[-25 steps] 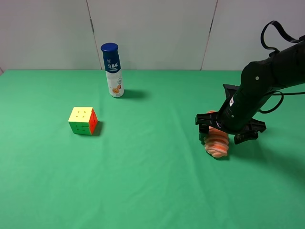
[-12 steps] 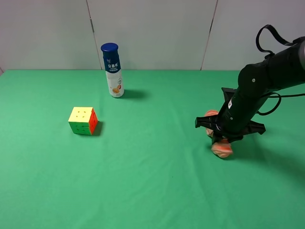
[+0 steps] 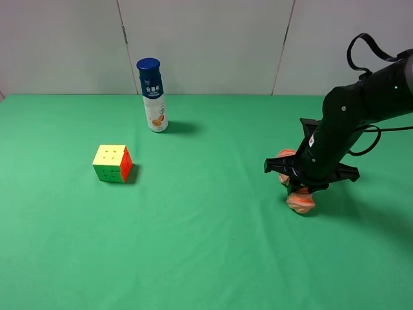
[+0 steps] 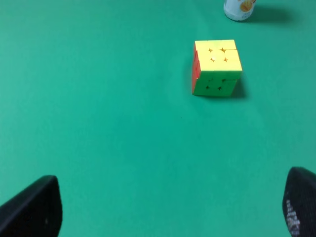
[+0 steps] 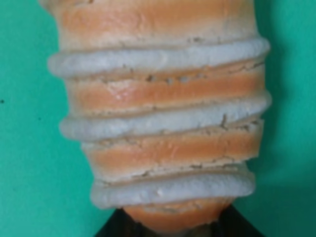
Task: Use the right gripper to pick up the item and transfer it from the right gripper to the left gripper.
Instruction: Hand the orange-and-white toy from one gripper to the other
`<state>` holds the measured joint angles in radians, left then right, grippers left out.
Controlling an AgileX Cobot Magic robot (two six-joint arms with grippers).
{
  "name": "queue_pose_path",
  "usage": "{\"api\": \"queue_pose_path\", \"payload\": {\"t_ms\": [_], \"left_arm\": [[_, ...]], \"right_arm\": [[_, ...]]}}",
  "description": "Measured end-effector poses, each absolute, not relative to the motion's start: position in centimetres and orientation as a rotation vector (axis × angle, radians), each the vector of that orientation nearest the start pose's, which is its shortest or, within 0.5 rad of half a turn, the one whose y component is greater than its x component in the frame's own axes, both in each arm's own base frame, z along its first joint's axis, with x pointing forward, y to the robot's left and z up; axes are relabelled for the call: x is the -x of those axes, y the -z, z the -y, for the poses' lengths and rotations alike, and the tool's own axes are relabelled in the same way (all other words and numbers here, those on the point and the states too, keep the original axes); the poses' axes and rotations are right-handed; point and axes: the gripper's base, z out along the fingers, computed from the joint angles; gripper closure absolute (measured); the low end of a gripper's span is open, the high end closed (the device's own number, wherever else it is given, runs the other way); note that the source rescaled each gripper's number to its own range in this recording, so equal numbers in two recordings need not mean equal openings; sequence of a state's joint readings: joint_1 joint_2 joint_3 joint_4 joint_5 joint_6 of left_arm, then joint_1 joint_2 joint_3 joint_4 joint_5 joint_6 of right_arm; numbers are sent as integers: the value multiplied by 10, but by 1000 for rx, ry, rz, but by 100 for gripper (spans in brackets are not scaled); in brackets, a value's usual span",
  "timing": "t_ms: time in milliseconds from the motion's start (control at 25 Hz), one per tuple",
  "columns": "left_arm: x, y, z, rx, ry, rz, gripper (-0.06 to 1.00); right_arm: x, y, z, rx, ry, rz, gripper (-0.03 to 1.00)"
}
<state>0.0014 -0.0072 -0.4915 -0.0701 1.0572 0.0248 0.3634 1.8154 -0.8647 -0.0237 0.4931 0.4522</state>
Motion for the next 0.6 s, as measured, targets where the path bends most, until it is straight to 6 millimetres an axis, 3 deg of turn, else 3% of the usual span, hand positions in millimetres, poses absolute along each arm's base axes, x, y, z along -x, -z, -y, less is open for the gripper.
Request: {"api": "queue_pose_path", "payload": {"t_ms": [120, 320, 440, 600], "left_arm": [[5, -275, 6, -27, 68, -2041, -6], [5, -275, 6, -27, 68, -2041, -6], [5, -275, 6, -27, 68, -2041, -6], [5, -275, 6, -27, 68, -2041, -6]], "right_arm": [[-284, -143, -107, -13, -126, -2876, 93], [-274, -189, -102, 300, -112, -2749, 95], [-262, -211, -104, 540, -76, -2678, 95], [-240, -235, -125, 949, -56, -2479, 95]]}}
